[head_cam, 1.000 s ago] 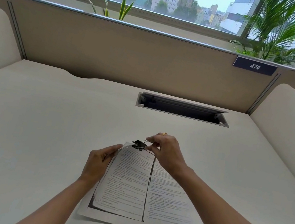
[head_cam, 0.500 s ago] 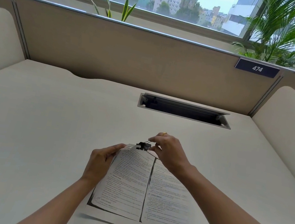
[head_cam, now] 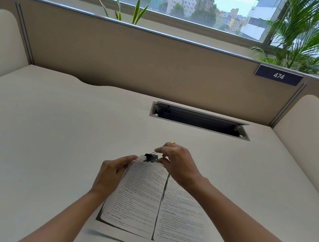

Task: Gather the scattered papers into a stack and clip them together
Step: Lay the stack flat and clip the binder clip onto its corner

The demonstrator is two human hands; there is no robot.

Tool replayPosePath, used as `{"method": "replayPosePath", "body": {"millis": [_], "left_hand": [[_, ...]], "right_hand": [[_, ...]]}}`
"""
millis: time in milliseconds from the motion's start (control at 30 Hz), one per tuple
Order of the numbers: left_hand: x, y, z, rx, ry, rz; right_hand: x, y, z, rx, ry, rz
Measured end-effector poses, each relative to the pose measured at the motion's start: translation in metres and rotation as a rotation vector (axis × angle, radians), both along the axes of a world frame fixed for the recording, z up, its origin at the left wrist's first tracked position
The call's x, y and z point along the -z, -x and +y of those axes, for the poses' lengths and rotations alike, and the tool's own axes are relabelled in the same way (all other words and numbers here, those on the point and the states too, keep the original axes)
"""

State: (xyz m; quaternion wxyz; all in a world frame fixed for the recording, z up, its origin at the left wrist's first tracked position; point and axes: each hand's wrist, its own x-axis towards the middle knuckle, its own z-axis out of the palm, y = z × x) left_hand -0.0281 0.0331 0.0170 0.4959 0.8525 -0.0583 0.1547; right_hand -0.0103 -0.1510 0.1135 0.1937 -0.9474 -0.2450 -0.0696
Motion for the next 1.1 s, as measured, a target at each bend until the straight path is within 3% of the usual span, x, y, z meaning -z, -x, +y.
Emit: {"method": "replayPosePath", "body": {"millis": [533, 1100], "left_hand": [[-0.005, 0.003, 0.001, 0.024, -0.007, 0.003], [-0.004, 0.005, 0.002, 0.017, 0.010, 0.006]], "right_hand": [[-0.001, 0.004, 0.014, 0.005, -0.171, 0.020], [-0.002, 0.004, 0.015, 0.004, -0.130, 0.080]]}}
